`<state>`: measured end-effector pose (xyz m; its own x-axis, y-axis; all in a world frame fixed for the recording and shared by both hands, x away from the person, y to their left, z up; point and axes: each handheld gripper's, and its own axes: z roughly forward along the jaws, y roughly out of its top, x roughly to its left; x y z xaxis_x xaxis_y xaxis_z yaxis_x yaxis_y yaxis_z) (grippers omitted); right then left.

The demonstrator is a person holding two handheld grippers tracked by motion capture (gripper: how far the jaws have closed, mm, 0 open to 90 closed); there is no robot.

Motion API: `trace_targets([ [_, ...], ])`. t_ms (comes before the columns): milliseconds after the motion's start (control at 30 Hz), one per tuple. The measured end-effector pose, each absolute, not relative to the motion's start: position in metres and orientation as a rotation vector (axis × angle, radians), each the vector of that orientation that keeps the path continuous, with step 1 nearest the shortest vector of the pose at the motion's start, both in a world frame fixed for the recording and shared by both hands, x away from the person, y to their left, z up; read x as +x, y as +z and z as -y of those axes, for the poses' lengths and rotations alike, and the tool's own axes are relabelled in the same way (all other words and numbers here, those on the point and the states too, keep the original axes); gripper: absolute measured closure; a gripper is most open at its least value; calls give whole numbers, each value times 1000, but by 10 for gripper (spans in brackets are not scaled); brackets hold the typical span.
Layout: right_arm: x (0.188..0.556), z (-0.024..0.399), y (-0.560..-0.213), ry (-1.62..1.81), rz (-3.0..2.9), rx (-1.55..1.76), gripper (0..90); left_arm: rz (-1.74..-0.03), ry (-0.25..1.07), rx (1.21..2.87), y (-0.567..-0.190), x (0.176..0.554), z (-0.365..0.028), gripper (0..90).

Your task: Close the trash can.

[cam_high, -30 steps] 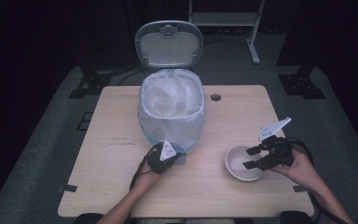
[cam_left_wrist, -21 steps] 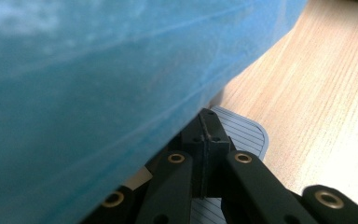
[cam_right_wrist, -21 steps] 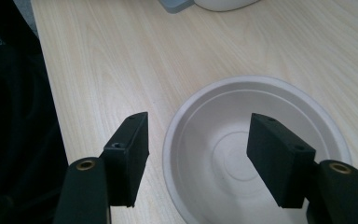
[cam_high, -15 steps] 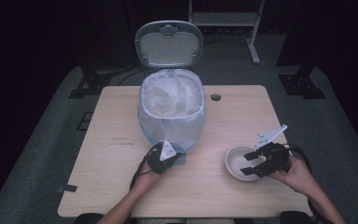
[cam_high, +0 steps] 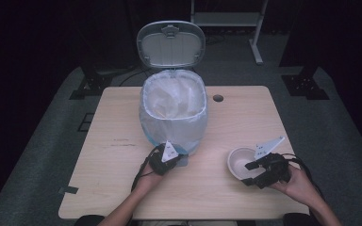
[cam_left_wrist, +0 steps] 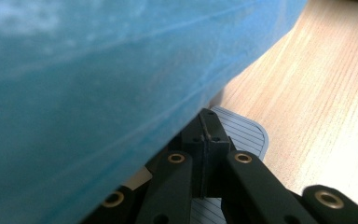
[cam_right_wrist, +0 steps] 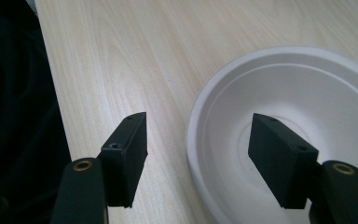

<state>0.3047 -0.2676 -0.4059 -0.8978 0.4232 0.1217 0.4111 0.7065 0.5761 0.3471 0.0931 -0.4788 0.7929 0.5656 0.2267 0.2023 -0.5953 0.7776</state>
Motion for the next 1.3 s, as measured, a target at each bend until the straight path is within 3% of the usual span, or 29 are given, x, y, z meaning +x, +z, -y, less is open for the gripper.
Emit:
trace_targets([
  [667,301,256,-429,874,-2900,680,369,-569,582,2189,-479,347,-93,900],
  [1300,306,255,-444,783,-2883,657,515,-587,571,2160,-481,346,-91,900],
])
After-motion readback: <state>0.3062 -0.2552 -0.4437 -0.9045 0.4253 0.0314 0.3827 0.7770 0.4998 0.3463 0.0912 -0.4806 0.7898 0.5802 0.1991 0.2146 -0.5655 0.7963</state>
